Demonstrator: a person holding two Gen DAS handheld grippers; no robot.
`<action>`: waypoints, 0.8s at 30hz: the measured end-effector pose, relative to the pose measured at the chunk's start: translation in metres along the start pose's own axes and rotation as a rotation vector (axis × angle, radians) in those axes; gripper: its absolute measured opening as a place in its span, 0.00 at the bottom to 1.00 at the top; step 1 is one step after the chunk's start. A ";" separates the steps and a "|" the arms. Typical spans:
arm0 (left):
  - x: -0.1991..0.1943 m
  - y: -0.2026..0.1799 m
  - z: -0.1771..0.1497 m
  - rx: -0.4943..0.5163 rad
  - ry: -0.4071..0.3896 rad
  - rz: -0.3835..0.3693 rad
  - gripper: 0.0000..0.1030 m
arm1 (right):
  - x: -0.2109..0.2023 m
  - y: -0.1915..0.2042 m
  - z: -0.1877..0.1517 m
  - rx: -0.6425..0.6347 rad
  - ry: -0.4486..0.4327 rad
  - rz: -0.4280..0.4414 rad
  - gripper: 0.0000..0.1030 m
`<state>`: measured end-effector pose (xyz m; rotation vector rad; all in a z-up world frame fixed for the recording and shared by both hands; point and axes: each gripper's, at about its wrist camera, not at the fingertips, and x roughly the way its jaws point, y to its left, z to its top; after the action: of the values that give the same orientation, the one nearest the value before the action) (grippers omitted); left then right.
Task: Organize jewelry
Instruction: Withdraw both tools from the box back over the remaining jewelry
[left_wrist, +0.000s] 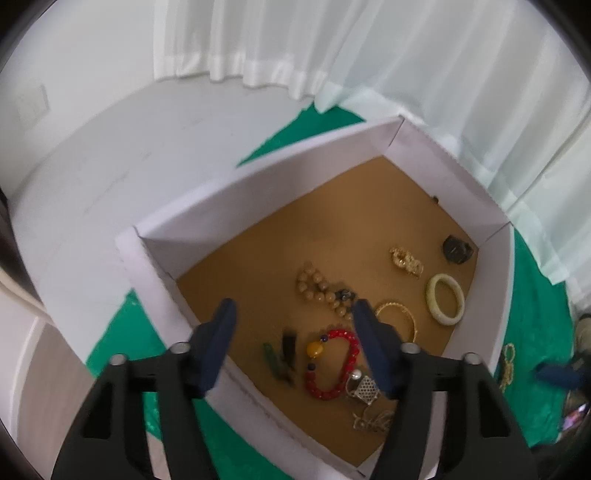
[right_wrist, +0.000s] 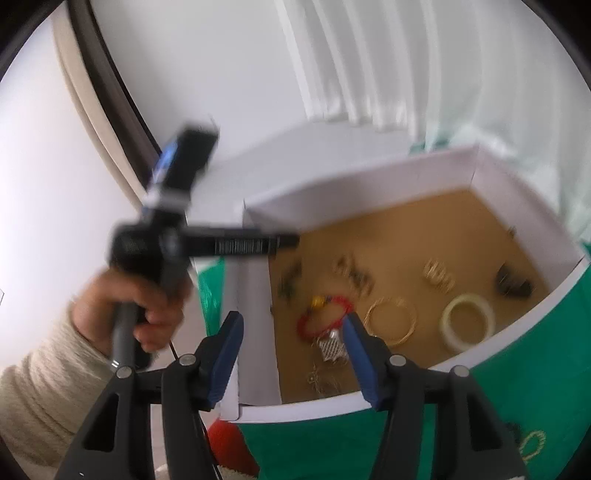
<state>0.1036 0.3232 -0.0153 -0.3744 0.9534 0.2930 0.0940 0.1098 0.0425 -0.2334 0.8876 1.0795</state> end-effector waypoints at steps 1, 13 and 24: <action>-0.006 -0.003 -0.001 0.005 -0.011 -0.006 0.74 | -0.011 -0.001 0.002 -0.010 -0.025 -0.009 0.56; -0.041 -0.083 -0.040 0.141 -0.035 -0.150 0.83 | -0.099 -0.078 -0.092 0.142 -0.141 -0.237 0.61; -0.043 -0.171 -0.108 0.316 0.009 -0.250 0.88 | -0.154 -0.171 -0.229 0.510 -0.146 -0.441 0.61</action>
<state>0.0697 0.1196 -0.0054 -0.2015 0.9326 -0.0878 0.0935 -0.2058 -0.0347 0.0758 0.8967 0.4337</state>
